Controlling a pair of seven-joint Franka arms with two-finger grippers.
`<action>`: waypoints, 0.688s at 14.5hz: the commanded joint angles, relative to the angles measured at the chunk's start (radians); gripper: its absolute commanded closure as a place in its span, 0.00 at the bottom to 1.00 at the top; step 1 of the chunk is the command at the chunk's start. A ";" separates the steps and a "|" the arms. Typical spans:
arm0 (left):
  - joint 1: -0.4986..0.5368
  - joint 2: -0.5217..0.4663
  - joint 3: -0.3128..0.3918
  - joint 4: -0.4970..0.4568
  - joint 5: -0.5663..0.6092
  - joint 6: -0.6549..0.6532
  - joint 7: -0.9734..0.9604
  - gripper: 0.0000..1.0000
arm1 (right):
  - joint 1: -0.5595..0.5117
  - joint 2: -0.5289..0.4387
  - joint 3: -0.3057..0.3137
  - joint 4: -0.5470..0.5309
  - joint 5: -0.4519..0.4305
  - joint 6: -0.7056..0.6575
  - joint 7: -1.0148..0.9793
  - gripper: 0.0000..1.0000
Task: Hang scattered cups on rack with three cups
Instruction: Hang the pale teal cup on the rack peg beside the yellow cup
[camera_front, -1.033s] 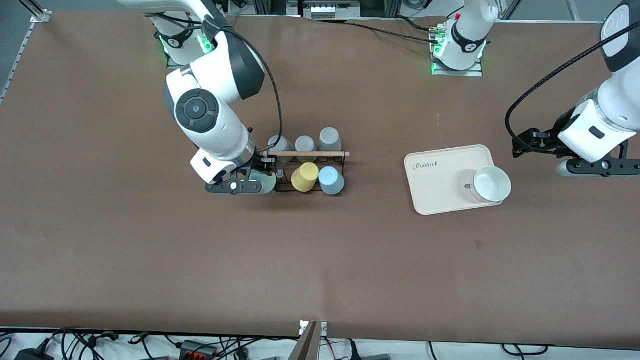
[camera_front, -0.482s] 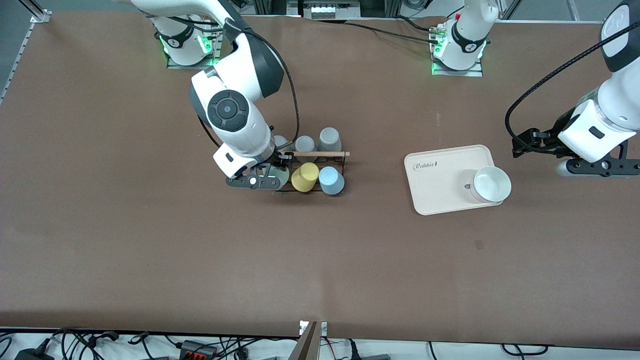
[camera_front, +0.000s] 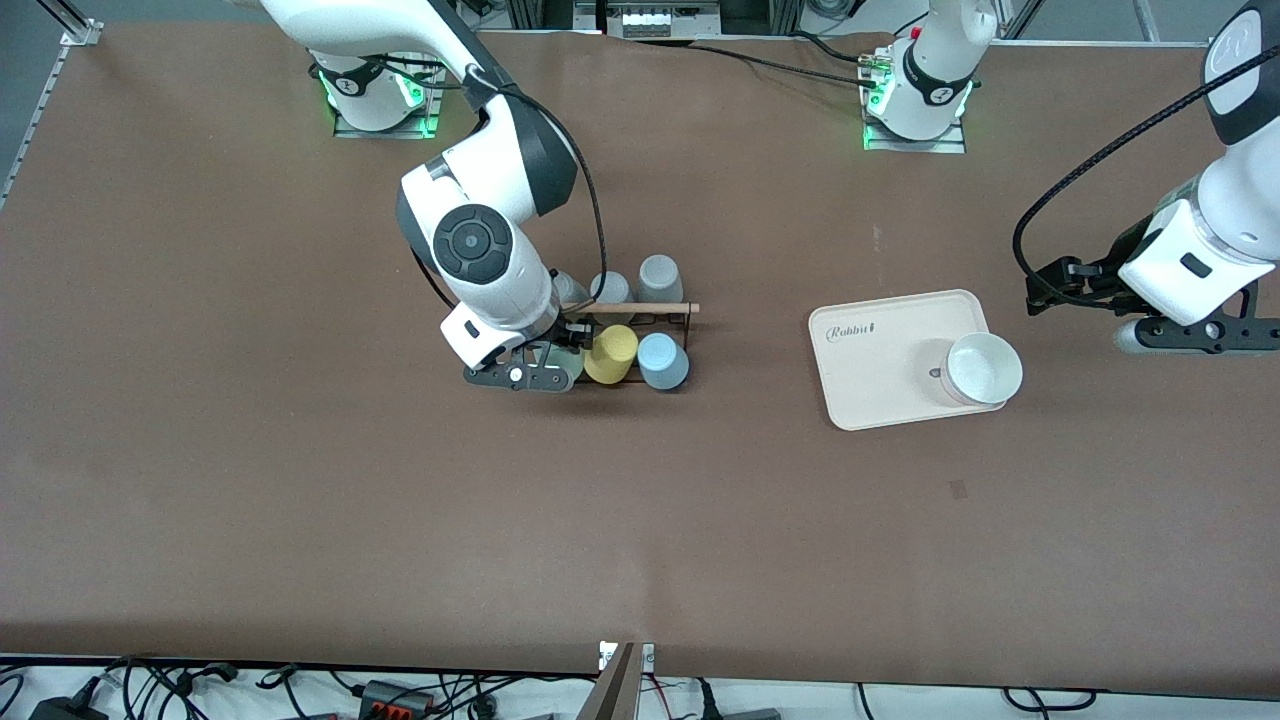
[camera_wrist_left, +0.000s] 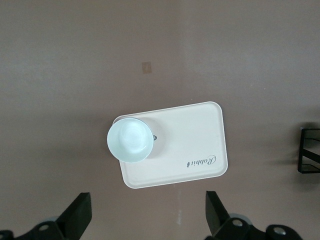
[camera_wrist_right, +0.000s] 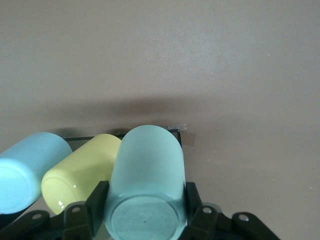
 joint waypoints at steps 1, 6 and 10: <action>0.013 -0.015 0.003 -0.005 -0.010 -0.011 0.021 0.00 | 0.017 0.037 -0.004 0.034 0.013 0.002 0.022 0.73; 0.013 -0.015 -0.005 -0.005 -0.012 -0.006 0.021 0.00 | 0.025 0.060 -0.004 0.032 0.013 0.002 0.022 0.73; 0.014 -0.015 -0.005 -0.005 -0.012 -0.008 0.022 0.00 | 0.026 0.077 -0.004 0.034 0.013 0.002 0.022 0.73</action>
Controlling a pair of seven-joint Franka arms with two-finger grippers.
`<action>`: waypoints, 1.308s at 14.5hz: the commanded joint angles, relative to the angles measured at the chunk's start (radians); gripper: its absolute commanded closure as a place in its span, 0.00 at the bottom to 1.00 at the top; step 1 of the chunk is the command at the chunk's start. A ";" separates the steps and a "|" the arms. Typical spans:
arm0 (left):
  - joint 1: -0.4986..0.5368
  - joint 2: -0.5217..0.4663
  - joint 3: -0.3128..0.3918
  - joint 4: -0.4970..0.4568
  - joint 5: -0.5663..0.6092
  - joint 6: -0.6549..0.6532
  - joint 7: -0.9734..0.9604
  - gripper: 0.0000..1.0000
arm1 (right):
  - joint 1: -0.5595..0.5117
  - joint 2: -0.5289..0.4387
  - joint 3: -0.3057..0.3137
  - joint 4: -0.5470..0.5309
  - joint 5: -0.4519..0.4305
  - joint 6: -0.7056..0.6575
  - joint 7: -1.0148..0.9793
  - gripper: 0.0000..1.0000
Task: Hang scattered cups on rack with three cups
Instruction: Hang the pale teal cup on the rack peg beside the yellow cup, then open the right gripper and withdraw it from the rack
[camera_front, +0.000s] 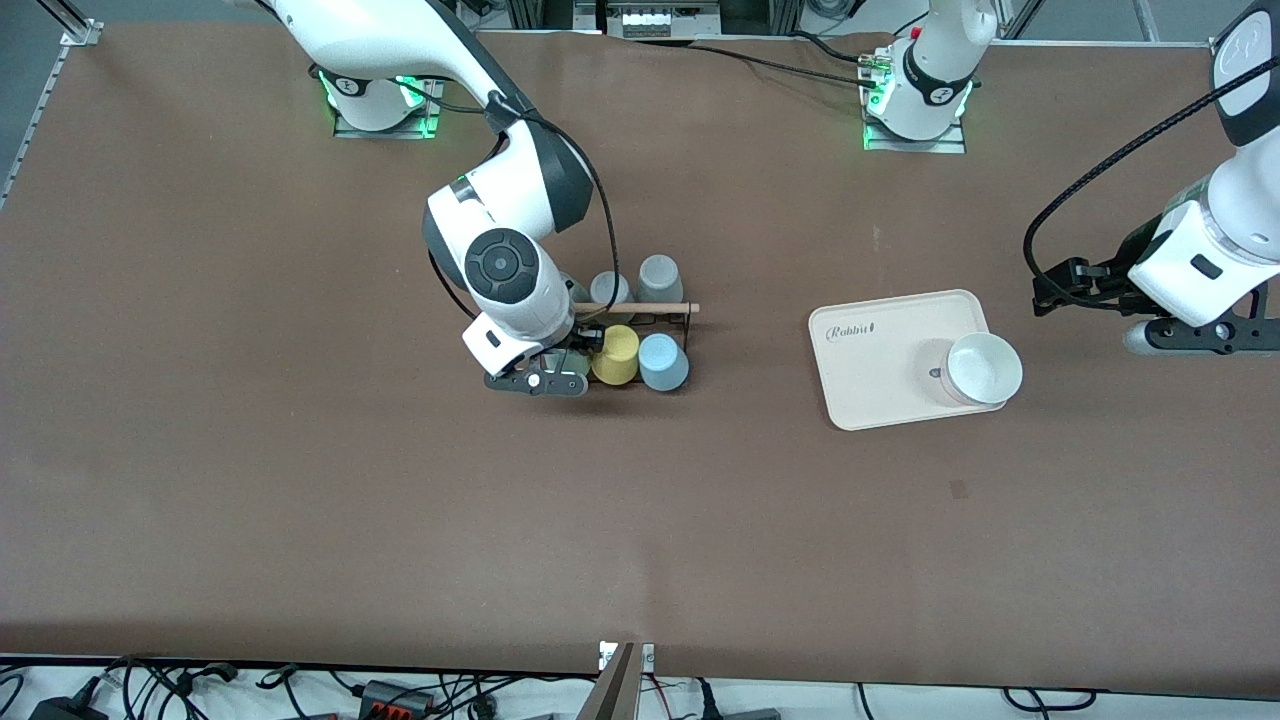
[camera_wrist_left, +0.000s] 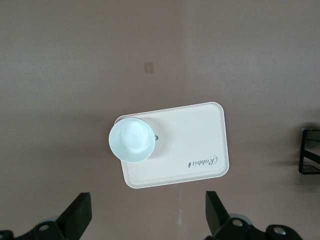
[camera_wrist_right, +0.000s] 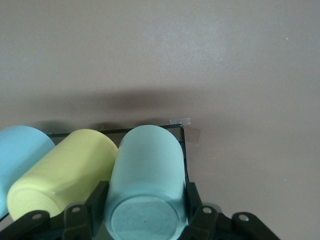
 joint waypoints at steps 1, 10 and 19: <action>0.006 -0.015 -0.002 -0.005 -0.011 -0.008 0.021 0.00 | 0.007 0.025 -0.004 0.032 0.013 -0.007 0.014 0.73; 0.006 -0.015 -0.002 -0.005 -0.011 -0.008 0.021 0.00 | -0.002 0.019 -0.005 0.093 0.018 -0.027 0.123 0.00; 0.006 -0.015 -0.002 -0.005 -0.011 -0.009 0.021 0.00 | -0.121 -0.030 -0.021 0.208 0.006 -0.134 0.073 0.00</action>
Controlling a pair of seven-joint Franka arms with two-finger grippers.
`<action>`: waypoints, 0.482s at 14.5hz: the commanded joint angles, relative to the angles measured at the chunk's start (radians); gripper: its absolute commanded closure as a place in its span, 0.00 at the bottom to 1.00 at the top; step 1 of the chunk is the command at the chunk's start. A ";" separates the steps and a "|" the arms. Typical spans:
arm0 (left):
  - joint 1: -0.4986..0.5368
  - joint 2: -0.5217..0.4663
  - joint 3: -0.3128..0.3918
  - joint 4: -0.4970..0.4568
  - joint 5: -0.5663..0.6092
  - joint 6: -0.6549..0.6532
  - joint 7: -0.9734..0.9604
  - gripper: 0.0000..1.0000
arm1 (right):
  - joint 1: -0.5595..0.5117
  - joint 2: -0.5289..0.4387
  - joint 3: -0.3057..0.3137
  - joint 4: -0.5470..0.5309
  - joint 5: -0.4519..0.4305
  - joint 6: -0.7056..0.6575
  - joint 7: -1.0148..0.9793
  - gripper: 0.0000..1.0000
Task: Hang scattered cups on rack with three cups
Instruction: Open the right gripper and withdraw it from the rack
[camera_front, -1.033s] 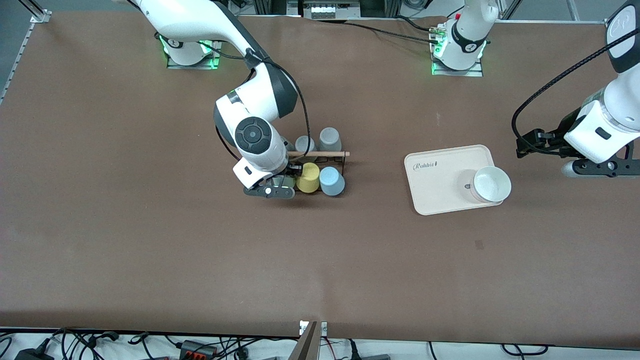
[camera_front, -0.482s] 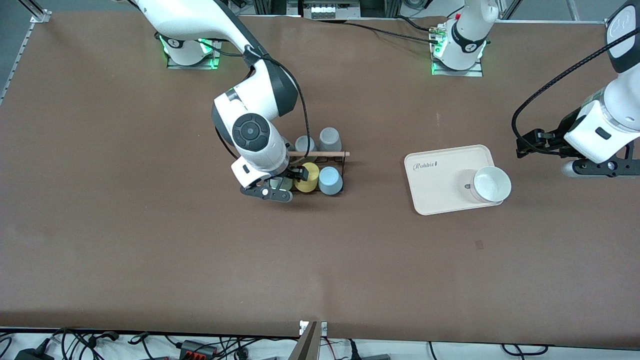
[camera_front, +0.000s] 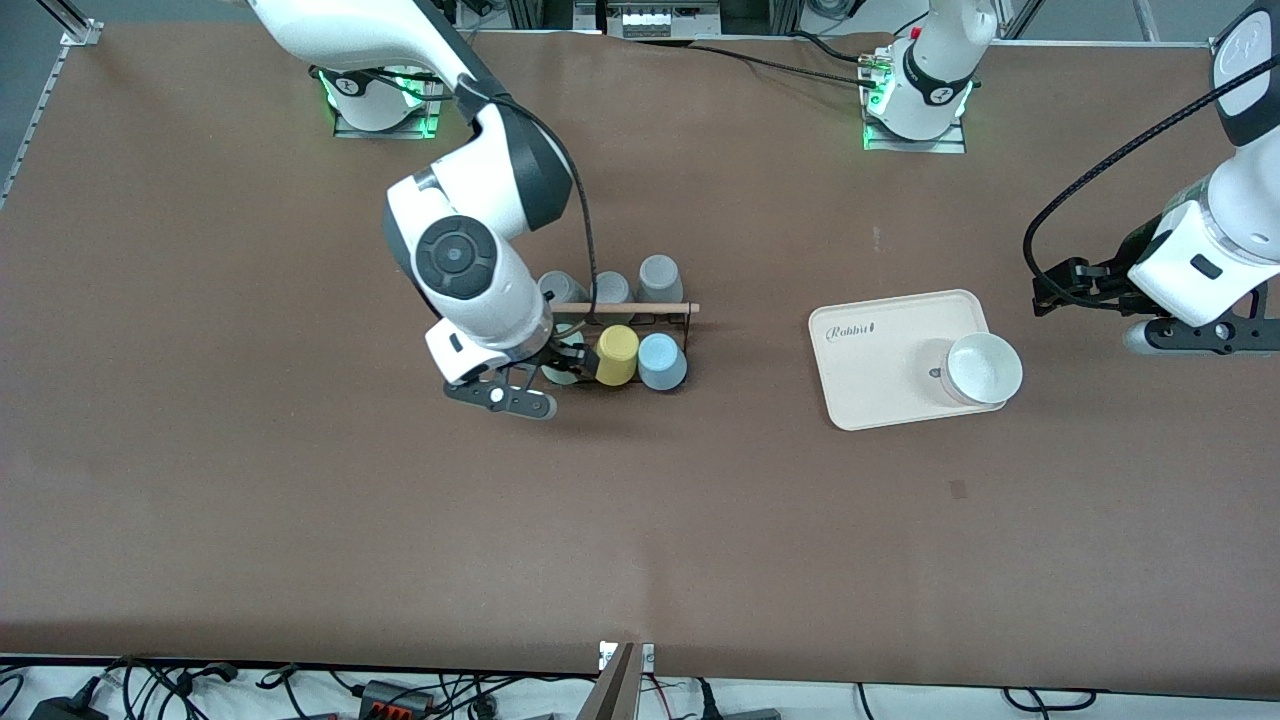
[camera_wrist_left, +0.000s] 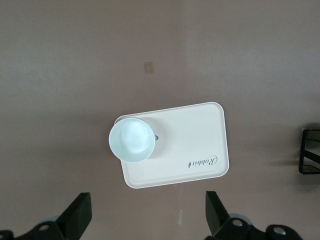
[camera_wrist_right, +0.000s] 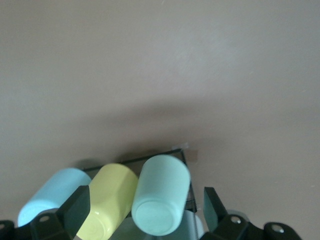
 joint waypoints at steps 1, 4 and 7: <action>0.006 -0.015 -0.002 -0.005 -0.011 -0.009 0.020 0.00 | -0.097 -0.036 0.005 0.026 0.005 -0.054 -0.105 0.00; 0.004 -0.015 -0.002 -0.005 -0.011 -0.009 0.020 0.00 | -0.203 -0.076 0.002 0.026 0.002 -0.121 -0.295 0.00; 0.004 -0.015 -0.004 -0.005 -0.011 -0.009 0.019 0.00 | -0.303 -0.145 0.005 0.026 -0.043 -0.143 -0.490 0.00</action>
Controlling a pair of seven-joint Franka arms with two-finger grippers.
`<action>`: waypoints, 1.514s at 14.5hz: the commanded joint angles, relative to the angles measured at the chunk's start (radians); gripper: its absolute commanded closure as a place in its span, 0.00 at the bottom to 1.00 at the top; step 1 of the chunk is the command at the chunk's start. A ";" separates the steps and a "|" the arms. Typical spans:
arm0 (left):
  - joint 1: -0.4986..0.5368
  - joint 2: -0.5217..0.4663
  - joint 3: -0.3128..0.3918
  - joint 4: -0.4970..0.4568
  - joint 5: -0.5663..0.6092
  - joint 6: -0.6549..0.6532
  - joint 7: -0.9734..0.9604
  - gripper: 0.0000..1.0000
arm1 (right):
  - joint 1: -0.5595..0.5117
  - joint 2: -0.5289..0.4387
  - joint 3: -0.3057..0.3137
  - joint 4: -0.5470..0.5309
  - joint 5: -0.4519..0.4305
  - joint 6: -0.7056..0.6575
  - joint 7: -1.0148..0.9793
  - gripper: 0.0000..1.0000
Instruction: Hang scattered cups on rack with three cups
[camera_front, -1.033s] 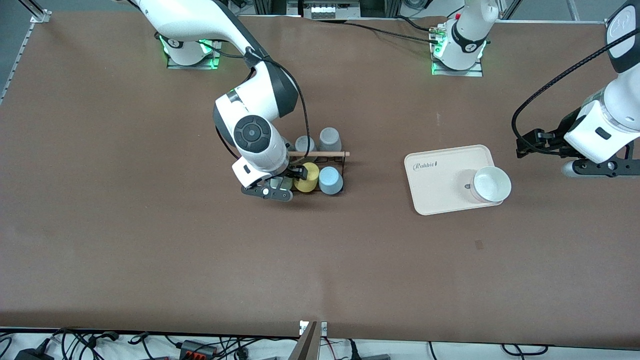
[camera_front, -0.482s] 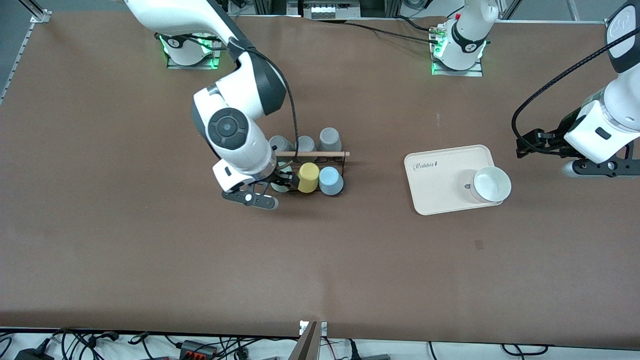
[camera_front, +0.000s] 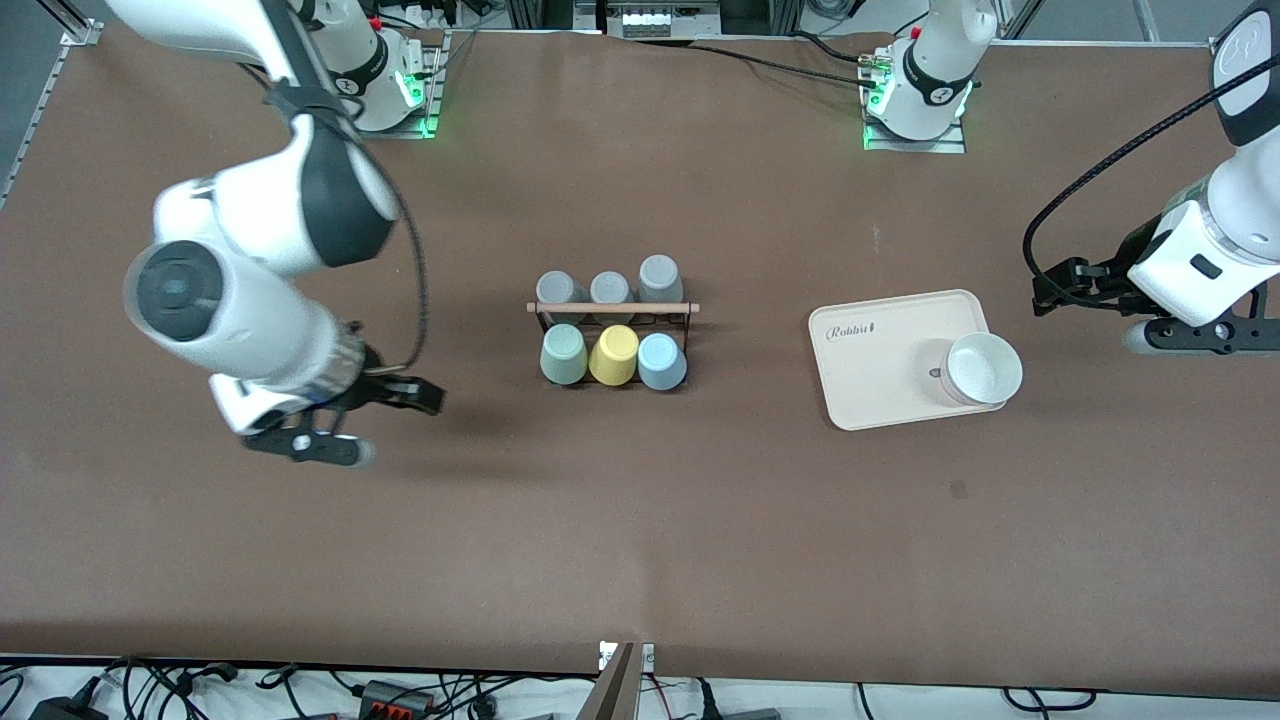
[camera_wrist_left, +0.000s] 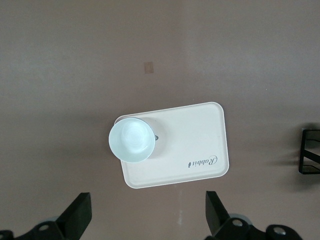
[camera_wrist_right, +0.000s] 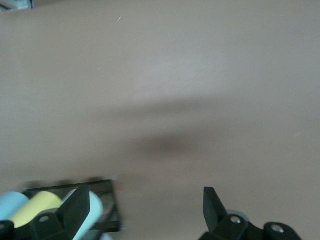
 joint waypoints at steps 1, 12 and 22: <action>0.005 -0.015 -0.004 -0.005 -0.011 -0.009 0.019 0.00 | -0.083 -0.066 0.016 -0.002 -0.049 -0.035 -0.166 0.00; 0.005 -0.015 -0.004 -0.005 -0.011 -0.009 0.019 0.00 | -0.289 -0.246 0.010 -0.080 -0.055 -0.120 -0.407 0.00; 0.006 -0.015 -0.004 -0.005 -0.011 -0.009 0.019 0.00 | -0.297 -0.537 0.008 -0.504 -0.080 0.006 -0.438 0.00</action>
